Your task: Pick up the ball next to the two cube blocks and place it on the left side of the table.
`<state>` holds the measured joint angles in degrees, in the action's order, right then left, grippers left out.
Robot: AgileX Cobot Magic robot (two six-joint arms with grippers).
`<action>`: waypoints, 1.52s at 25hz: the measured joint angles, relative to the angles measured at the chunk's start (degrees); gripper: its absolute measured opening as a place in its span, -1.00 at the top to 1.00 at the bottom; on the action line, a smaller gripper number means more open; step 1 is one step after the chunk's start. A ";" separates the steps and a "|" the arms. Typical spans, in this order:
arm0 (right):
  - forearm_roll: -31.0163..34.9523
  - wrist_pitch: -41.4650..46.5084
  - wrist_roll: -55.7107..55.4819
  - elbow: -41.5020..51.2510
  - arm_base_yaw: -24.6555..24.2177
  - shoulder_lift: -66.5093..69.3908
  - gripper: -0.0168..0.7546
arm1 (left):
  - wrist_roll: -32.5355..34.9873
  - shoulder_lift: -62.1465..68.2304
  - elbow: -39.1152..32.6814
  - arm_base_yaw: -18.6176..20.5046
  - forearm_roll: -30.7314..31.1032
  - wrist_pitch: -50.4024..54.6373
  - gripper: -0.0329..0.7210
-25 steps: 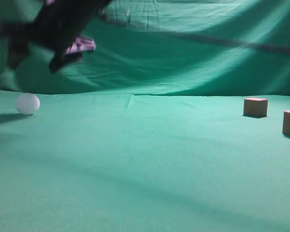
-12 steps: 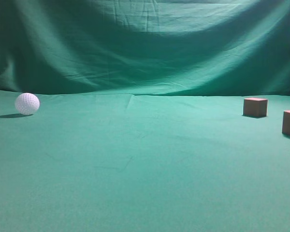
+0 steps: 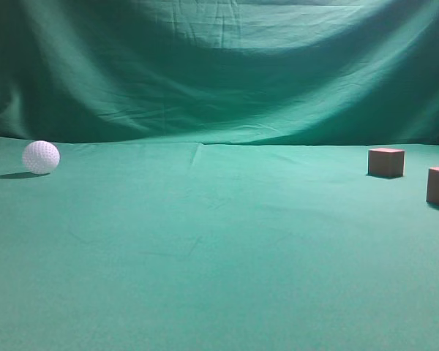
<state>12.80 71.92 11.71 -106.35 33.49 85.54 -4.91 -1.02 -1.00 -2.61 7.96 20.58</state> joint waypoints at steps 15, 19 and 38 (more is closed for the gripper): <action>-4.42 -22.65 -1.53 46.30 0.00 -36.38 0.96 | 0.00 0.00 0.00 0.00 0.00 0.00 0.91; -7.72 -23.01 -7.33 54.05 -0.96 -42.70 0.96 | 0.00 0.00 0.00 0.00 0.00 0.00 0.91; -17.69 -49.89 -15.10 97.45 -24.79 -80.41 0.96 | 0.00 0.00 0.00 0.00 0.00 0.00 0.91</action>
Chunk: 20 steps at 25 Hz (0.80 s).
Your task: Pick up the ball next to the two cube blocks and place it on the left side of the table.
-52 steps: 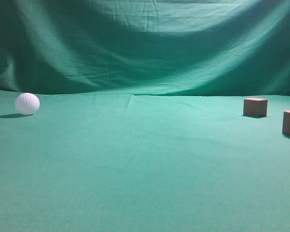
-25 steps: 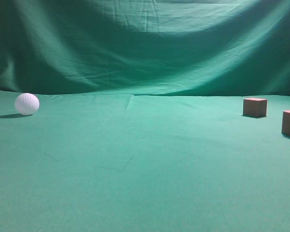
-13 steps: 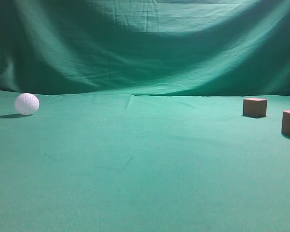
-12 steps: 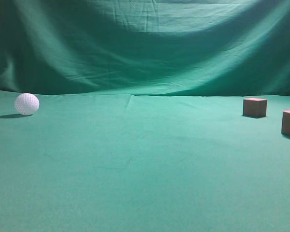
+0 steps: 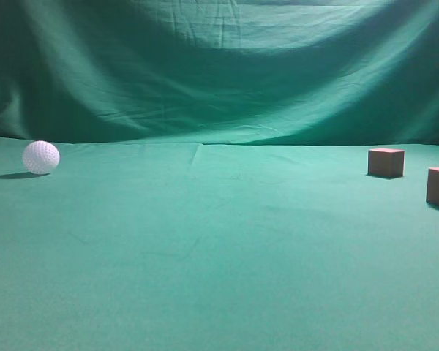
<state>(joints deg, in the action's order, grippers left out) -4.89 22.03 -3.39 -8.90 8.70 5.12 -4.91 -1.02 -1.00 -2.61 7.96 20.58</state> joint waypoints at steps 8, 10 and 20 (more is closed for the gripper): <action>1.23 -2.72 -0.68 10.16 -4.87 -5.68 0.96 | 0.00 0.00 0.00 0.00 0.00 0.00 0.91; 1.44 -2.84 -0.77 10.41 -4.87 -5.68 0.96 | 0.00 0.00 0.00 0.00 0.00 0.00 0.91; 2.65 0.23 -0.76 10.45 -4.87 -5.68 0.96 | 0.00 0.00 0.00 0.00 0.00 0.00 0.91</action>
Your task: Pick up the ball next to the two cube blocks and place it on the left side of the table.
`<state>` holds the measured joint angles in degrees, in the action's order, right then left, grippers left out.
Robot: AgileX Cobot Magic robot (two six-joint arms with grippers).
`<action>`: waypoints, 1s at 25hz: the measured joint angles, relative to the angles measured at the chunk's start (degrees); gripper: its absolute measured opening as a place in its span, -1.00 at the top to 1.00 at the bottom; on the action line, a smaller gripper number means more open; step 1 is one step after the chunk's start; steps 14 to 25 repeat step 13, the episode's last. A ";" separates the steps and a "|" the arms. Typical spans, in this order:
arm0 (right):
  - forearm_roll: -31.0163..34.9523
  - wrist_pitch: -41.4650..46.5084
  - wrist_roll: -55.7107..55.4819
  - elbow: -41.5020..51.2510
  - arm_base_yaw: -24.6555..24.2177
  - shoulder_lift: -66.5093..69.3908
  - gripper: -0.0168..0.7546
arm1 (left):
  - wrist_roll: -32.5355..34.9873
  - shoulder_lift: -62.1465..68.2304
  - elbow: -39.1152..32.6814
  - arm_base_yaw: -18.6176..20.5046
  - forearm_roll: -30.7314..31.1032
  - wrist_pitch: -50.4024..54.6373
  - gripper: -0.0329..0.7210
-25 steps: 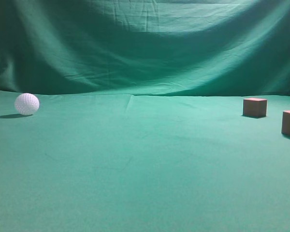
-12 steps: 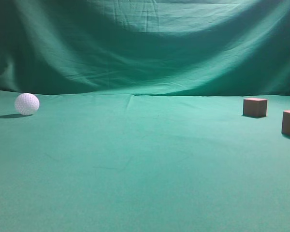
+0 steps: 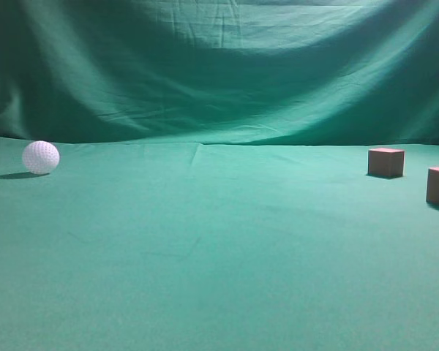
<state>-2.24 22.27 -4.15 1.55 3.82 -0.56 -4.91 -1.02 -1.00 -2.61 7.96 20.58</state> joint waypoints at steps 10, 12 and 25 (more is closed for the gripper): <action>0.09 0.00 0.13 0.00 0.00 0.00 0.96 | 0.00 0.00 0.00 0.00 0.00 0.00 0.91; 0.09 0.00 0.13 0.00 0.00 0.00 0.96 | 0.00 0.00 0.00 0.00 0.00 0.00 0.91; 0.09 0.00 0.13 0.00 0.00 0.00 0.96 | 0.00 0.00 0.00 0.00 0.00 0.00 0.91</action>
